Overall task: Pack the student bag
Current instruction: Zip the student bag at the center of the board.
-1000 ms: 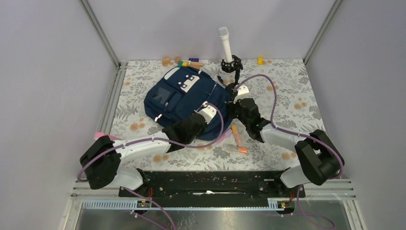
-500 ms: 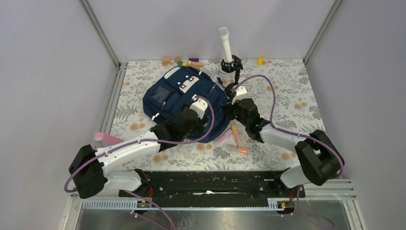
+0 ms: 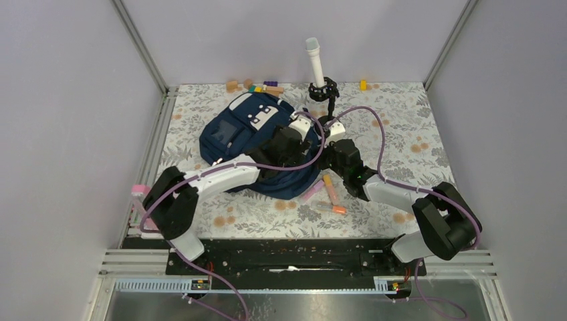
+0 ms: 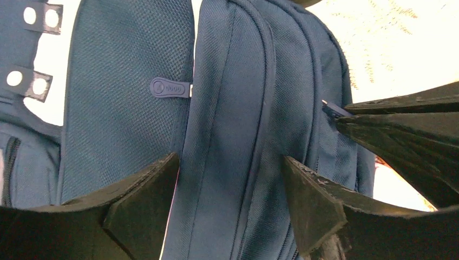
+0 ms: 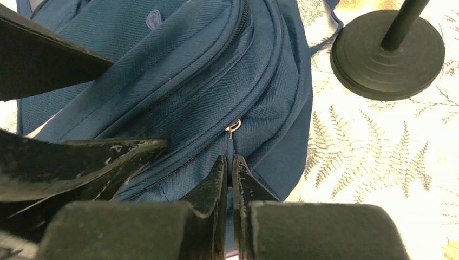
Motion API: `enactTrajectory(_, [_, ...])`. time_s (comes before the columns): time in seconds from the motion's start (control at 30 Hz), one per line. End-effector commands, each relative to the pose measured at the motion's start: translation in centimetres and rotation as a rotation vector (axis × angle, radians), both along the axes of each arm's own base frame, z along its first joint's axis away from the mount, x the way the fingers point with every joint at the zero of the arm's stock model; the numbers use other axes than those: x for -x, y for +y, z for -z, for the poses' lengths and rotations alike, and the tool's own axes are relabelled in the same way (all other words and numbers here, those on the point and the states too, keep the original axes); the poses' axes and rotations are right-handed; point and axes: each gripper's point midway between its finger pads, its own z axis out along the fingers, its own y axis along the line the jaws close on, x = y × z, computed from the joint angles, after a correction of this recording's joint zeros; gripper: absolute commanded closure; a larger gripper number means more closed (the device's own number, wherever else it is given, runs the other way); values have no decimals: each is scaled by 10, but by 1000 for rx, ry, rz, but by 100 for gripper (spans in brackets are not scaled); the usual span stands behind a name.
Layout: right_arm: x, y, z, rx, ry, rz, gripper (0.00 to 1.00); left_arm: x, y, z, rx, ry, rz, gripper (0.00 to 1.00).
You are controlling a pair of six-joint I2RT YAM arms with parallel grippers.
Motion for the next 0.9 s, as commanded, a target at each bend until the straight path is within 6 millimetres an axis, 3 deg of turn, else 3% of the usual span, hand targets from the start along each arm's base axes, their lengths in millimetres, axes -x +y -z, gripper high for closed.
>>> enactTrajectory(0.0, [4, 5, -16, -36, -41, -11, 100, -19, -14, -20, 36, -69, 5, 29])
enactTrajectory(0.23, [3, 6, -16, -43, -43, -10, 100, -26, -3, -7, -71, -103, -5, 74])
enactTrajectory(0.33, [2, 5, -16, -41, -41, -5, 100, -24, 1, -2, -103, -97, 11, 100])
enactTrajectory(0.53, [-5, -4, -16, 0, -45, 48, 100, -4, 20, -4, -133, -83, 35, 100])
enactTrajectory(0.87, [-17, -20, -32, 47, -92, 106, 100, 38, 55, 11, -196, 47, 65, 100])
